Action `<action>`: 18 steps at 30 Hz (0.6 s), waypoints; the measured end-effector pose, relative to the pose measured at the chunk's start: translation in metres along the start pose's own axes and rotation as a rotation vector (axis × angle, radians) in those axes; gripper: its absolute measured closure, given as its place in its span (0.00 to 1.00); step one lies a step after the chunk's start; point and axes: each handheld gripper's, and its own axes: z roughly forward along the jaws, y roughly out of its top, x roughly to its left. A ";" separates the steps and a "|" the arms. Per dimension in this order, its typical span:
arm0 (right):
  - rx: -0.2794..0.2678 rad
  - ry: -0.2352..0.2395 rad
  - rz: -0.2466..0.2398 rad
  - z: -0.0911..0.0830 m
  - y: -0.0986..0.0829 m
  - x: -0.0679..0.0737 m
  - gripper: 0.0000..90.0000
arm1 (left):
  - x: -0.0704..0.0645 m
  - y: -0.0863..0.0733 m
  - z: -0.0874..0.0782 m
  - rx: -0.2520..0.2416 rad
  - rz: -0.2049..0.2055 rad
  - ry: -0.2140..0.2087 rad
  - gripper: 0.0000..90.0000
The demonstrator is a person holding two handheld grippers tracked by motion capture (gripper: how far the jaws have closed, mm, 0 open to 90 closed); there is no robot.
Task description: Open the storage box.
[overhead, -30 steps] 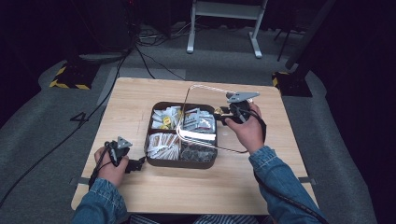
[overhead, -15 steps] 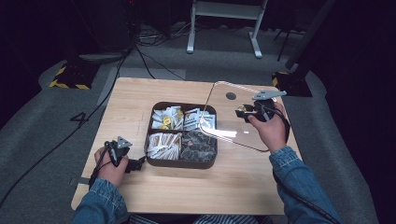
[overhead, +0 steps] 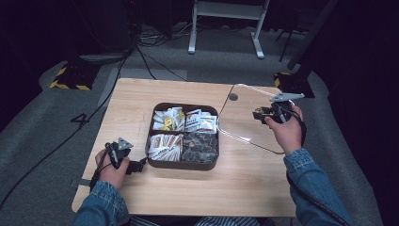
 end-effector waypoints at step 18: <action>0.043 -0.067 0.120 0.022 -0.041 -0.039 0.65 | 0.000 0.000 0.000 0.001 0.009 -0.007 0.00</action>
